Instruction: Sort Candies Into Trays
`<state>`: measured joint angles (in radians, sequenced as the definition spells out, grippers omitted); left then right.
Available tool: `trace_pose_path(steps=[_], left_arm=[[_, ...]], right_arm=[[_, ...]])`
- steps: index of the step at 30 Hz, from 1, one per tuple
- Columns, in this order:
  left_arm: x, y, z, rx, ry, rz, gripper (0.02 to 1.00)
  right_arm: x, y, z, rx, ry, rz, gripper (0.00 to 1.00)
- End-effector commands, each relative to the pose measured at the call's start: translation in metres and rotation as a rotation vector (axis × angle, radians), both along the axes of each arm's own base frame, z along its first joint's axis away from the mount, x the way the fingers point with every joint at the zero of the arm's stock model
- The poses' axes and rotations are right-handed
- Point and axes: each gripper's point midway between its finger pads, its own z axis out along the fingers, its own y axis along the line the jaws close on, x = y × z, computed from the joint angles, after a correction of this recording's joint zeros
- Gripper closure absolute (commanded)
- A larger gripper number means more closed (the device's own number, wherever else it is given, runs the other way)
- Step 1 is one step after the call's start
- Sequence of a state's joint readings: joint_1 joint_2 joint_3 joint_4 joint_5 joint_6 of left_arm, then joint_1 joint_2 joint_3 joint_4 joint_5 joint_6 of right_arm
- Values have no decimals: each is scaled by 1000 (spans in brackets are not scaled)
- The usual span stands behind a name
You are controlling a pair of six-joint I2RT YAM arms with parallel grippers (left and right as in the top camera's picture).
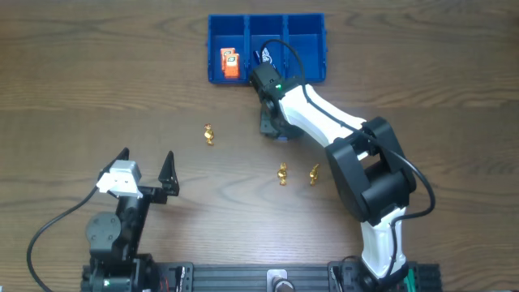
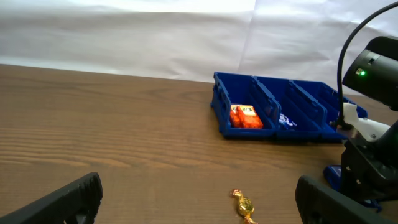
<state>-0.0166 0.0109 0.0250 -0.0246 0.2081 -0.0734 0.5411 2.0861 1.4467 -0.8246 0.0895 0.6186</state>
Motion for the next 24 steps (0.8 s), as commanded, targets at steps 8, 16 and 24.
trace_pose_path(steps=[8,16,24], left_arm=[[-1,-2,-16,5,44,-14,20],[-1,-2,-16,5,44,-14,20],[-1,-2,-16,5,44,-14,20]], right_arm=[[36,11,157,28,-259,68,796],[105,19,243,20,-478,76,787],[160,27,189,14,-492,60,781]])
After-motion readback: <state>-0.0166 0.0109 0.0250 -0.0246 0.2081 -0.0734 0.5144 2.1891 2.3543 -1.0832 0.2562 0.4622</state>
